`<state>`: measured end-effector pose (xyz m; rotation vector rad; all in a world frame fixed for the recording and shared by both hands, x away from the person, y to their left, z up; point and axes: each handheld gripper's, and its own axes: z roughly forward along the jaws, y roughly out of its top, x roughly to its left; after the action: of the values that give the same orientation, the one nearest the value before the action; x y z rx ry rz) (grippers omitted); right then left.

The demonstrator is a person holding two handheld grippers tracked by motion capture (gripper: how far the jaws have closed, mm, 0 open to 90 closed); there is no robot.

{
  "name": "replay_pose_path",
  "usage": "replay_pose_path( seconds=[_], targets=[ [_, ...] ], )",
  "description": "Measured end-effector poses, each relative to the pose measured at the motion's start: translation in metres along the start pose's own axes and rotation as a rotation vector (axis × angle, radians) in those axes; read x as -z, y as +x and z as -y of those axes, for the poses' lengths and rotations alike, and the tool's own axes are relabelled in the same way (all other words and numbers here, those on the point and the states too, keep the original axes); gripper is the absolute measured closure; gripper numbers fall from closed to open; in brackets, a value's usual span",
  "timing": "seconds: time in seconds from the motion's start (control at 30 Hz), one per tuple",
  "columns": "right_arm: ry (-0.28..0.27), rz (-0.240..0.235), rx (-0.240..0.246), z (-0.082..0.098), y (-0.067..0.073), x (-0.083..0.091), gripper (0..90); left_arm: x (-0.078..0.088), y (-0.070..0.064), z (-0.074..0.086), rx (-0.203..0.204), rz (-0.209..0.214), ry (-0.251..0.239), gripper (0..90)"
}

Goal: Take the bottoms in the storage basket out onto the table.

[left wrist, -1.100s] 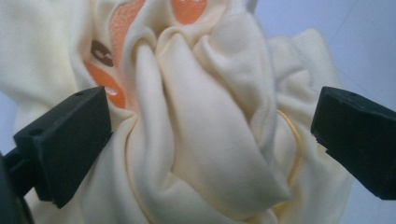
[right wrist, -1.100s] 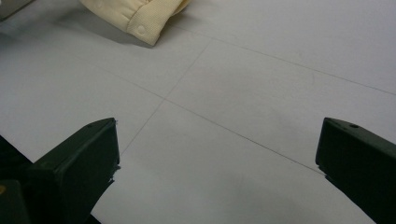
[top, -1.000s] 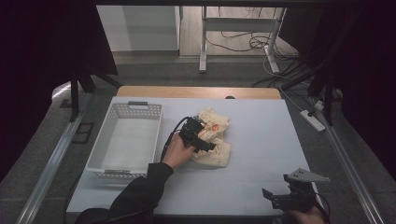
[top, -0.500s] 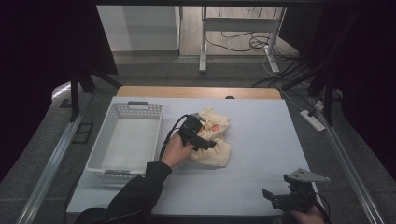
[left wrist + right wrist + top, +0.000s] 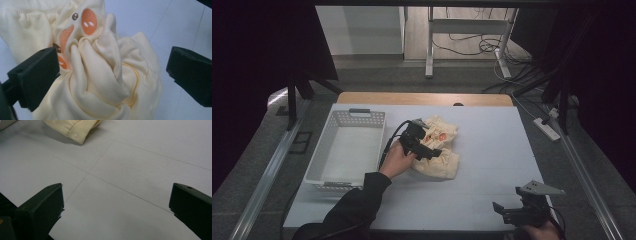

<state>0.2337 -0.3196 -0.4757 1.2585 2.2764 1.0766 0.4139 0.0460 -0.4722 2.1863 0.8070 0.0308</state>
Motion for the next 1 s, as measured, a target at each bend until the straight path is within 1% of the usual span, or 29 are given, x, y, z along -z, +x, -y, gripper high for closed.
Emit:
replay_pose_path(
  seconds=[0.1,0.2,0.27,0.33,0.43,0.5,0.63,0.83,0.9,1.0],
  targets=[
    [0.001,0.000,-0.001,0.000,0.000,0.000,0.0,0.003,0.001,0.001,0.004,0.001,0.005,0.0],
    [0.001,0.000,0.000,0.000,0.000,0.000,0.0,0.006,0.003,0.001,0.032,0.019,0.016,0.0],
    [0.001,0.000,-0.001,0.000,0.000,0.000,0.0,0.009,0.004,0.002,0.043,0.029,0.016,0.0],
    [0.001,0.000,0.000,0.000,0.000,0.000,0.0,0.011,0.005,0.002,0.037,0.025,0.019,0.0],
    [0.001,0.000,0.000,0.000,0.000,0.000,0.0,0.015,0.005,0.004,0.029,0.022,0.009,0.0],
    [0.001,0.000,0.000,0.000,0.000,0.000,0.0,0.017,0.005,0.006,0.015,0.015,0.003,0.0],
    [0.002,0.000,0.000,0.000,0.000,0.000,0.0,0.021,0.004,0.009,0.001,-0.001,-0.004,0.0],
    [0.001,0.000,0.000,0.000,0.000,0.000,0.0,0.027,0.003,0.012,-0.008,-0.014,-0.010,0.0],
    [0.001,0.000,0.000,0.000,0.000,0.000,0.0,0.028,0.003,0.013,-0.014,-0.017,-0.017,0.0],
    [0.001,-0.001,0.000,0.000,0.000,0.000,0.0,0.030,0.001,0.015,-0.030,-0.021,-0.040,0.0]
  ],
)
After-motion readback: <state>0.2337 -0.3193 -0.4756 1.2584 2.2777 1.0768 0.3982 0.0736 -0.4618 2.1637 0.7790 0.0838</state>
